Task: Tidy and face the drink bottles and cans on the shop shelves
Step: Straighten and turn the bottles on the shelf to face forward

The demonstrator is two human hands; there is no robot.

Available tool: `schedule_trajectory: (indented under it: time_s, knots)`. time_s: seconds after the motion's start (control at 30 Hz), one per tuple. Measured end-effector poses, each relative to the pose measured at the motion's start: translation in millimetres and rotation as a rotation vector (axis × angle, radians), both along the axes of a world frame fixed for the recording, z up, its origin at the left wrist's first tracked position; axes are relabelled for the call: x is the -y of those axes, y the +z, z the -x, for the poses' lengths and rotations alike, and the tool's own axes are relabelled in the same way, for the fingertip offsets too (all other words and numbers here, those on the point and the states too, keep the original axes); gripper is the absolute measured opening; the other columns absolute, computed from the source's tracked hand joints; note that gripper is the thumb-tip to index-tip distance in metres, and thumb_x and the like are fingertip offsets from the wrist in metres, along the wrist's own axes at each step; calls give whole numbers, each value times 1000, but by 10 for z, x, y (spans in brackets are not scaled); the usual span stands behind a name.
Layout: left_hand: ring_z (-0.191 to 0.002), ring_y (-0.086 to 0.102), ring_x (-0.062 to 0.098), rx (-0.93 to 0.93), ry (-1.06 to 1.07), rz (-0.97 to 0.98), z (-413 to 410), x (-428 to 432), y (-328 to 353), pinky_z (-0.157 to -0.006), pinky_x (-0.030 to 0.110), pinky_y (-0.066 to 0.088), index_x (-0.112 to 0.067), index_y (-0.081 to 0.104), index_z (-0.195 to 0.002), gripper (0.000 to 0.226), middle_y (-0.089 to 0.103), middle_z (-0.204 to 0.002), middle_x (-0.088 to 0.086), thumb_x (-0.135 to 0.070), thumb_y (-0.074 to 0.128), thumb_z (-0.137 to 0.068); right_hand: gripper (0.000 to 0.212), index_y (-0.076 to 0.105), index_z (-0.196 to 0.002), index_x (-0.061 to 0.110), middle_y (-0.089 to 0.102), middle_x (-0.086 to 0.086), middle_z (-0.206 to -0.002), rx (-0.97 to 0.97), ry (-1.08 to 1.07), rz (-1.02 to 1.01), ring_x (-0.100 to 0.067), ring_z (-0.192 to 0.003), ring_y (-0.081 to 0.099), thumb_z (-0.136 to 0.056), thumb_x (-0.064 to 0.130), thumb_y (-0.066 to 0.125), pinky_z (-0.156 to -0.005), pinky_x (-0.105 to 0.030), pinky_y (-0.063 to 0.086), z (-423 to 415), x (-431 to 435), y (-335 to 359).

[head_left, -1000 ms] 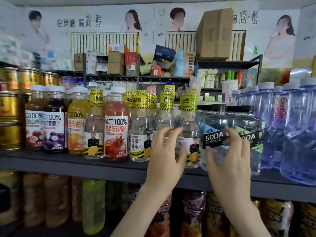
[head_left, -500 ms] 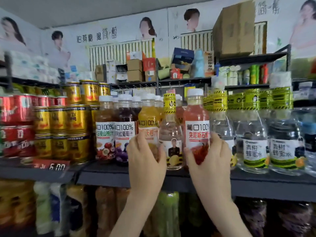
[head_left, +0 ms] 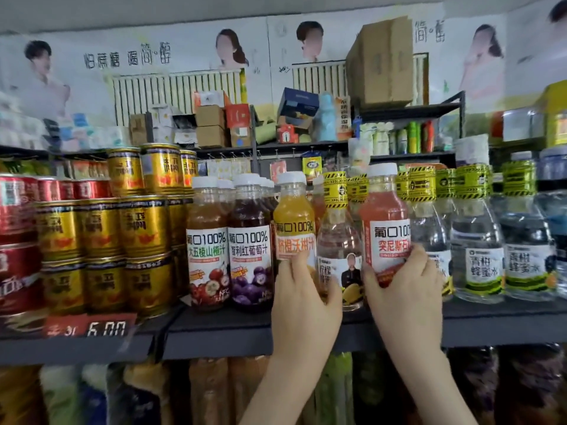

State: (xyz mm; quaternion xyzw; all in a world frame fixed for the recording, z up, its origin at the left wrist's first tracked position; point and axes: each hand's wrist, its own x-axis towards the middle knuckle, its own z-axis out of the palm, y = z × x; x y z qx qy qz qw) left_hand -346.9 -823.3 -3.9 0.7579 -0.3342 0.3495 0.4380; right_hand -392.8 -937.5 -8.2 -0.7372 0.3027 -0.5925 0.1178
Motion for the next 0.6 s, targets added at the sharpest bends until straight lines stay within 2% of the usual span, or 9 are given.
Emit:
schedule_trajectory:
  time_s: [0.07,0.17,0.27,0.37,0.47,0.53,0.6]
  knots:
    - [-111,49,16,-16,-14,-13,51,92,22,-87,21,44,-14,33,-137,57,44,-122,-2,-39,54,-90,76,43,-123,-12,55,-28,-107,5,13,-5,-42,-99,52,-71,29,80,-83,-48,45,4,27,1]
    - [-126,38,19,-39,-5,-15,106,221,59,-98,23,36,-9,27,-142,66,40,-135,4,-38,54,-90,82,42,-122,-12,54,-26,-104,-11,12,-2,-40,-95,52,-67,33,83,-80,-45,45,2,49,7]
    - [-128,38,24,43,39,20,125,299,188,-104,32,37,-5,31,-141,65,41,-136,10,-37,56,-90,86,42,-123,-9,53,-22,-105,-40,24,15,-38,-96,51,-65,38,83,-80,-44,45,41,62,-13]
    - [-131,33,23,105,1,20,82,358,416,-107,30,31,-5,21,-145,72,38,-141,10,-36,56,-90,74,45,-123,-6,52,-21,-106,-5,54,59,-38,-99,49,-69,31,80,-84,-43,42,156,118,47]
    - [-131,28,22,57,-37,-65,25,431,628,-108,30,28,-6,5,-149,85,35,-144,7,-38,57,-89,75,38,-135,-2,48,-17,-120,-27,162,111,-31,-112,40,-76,28,75,-95,-33,30,246,230,253]
    - [-129,29,23,16,-15,-104,12,475,699,-107,31,29,-4,6,-148,86,35,-143,8,-37,58,-89,81,34,-139,0,46,-18,-125,-70,204,159,-31,-115,37,-75,32,72,-96,-31,23,238,300,361]
    - [-124,29,23,0,30,-117,16,491,737,-105,31,28,-3,14,-146,83,37,-137,9,-39,60,-87,89,31,-141,0,44,-19,-129,-108,205,142,-34,-116,36,-72,39,71,-98,-35,23,200,338,421]
